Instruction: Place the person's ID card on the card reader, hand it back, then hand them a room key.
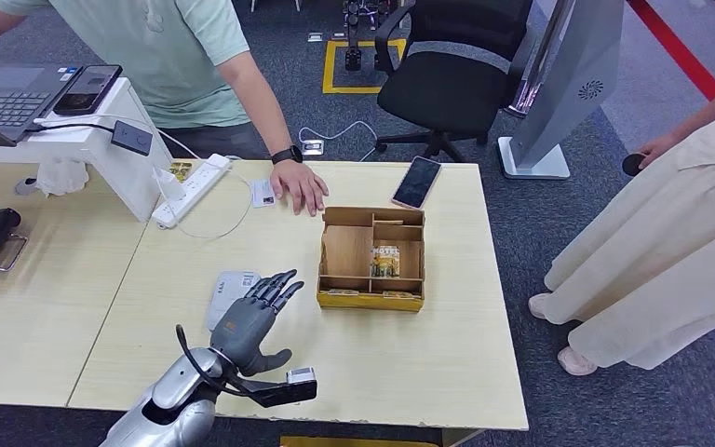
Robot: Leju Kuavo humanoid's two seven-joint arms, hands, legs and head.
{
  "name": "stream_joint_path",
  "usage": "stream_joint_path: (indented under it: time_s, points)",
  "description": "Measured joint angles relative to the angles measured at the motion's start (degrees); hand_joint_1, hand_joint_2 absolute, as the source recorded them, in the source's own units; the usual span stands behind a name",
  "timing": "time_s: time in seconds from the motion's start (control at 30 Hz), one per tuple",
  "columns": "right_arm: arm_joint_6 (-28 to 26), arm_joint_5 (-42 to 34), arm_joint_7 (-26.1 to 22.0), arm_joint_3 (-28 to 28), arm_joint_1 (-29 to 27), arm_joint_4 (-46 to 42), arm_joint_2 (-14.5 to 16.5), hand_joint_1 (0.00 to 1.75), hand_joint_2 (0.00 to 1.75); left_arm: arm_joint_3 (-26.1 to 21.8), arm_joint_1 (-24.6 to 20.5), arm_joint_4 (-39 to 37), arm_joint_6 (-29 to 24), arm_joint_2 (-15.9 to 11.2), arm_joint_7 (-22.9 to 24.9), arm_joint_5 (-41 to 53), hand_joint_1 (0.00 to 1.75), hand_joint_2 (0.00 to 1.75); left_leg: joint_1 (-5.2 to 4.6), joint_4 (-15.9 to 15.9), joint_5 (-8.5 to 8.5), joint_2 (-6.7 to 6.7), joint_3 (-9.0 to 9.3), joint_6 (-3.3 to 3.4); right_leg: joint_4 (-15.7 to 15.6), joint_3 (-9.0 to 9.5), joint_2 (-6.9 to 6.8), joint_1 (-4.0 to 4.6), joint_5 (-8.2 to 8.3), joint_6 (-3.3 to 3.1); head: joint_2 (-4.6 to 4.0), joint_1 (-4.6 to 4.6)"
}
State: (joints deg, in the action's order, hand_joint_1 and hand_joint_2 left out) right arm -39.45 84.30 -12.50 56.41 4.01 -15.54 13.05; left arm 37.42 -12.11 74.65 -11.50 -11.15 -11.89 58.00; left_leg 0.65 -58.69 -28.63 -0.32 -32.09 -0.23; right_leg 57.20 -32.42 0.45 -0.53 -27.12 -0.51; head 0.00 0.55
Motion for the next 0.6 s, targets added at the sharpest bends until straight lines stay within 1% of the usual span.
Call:
stream_joint_path:
  time_s: [0.37, 0.6]
  points:
    - [-0.01, -0.03, 0.05, 0.0, -0.01, 0.0, 0.0, 0.0, 0.0, 0.15, 0.0, -0.84, -0.27, 0.69, 0.4, -0.06, 0.0, 1.75, -0.01, 0.0, 0.0, 0.0, 0.0, 0.0, 0.0, 0.0, 0.0, 0.0, 0.0, 0.0, 0.0, -0.01]
    - [0.0, -0.04, 0.03, 0.0, -0.01, 0.0, 0.0, 0.0, 0.0, 0.2, -0.75, -1.01, -1.22, 2.8, 2.01, 0.19, 0.0, 1.75, -0.01, 0.0, 0.0, 0.0, 0.0, 0.0, 0.0, 0.0, 0.0, 0.0, 0.0, 0.0, 0.0, -0.01]
